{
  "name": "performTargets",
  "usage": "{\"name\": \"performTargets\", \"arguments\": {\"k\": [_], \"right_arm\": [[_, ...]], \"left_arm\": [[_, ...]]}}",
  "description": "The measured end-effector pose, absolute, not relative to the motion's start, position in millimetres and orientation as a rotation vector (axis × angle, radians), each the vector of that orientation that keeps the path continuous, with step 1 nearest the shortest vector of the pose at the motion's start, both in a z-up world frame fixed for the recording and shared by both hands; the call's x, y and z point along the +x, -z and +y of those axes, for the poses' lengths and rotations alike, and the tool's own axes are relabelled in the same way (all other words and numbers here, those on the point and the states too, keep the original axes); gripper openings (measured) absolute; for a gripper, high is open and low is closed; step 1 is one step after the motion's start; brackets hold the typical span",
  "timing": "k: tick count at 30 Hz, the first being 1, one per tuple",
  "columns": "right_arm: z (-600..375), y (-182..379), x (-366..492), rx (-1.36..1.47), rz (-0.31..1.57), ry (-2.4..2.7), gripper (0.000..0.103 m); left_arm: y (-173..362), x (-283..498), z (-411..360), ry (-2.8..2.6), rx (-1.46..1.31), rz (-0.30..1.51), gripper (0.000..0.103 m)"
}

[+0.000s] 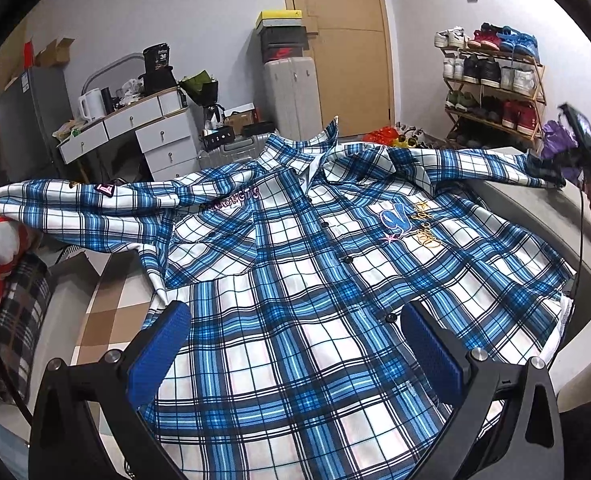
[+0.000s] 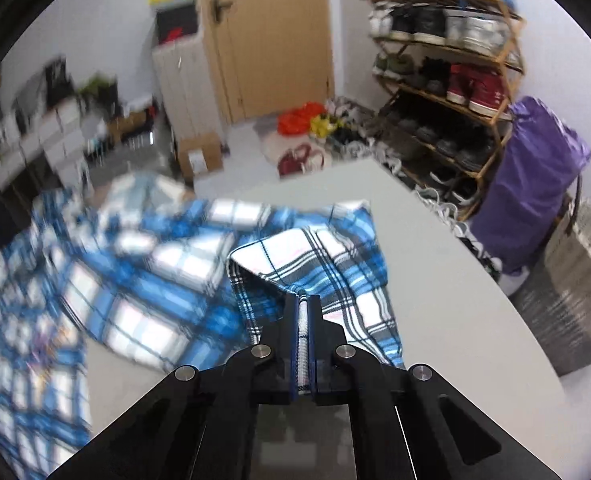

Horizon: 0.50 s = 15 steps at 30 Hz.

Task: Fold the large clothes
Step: 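Grasp the plaid shirt's sleeve cuff with the right gripper and lift it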

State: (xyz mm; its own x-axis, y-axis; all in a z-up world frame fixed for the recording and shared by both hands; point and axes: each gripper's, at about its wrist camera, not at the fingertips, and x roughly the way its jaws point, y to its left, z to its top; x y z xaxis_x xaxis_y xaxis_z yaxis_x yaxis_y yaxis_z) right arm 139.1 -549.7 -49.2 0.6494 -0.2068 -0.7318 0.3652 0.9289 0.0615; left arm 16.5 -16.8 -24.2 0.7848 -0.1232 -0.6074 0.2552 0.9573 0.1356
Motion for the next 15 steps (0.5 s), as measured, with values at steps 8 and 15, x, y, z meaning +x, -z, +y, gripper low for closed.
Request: {"name": "performTargets", "arguments": {"k": [8,15], "right_arm": [[-578,3,115,0.395,0.595,0.438,0.003],[-603,-30,94,0.511,0.519,0.519,0.003]], "left_arm": [[25,18,-21,0.194,0.229,0.638,0.102],[20,16,-20,0.189,0.206,0.615,0.102]]}}
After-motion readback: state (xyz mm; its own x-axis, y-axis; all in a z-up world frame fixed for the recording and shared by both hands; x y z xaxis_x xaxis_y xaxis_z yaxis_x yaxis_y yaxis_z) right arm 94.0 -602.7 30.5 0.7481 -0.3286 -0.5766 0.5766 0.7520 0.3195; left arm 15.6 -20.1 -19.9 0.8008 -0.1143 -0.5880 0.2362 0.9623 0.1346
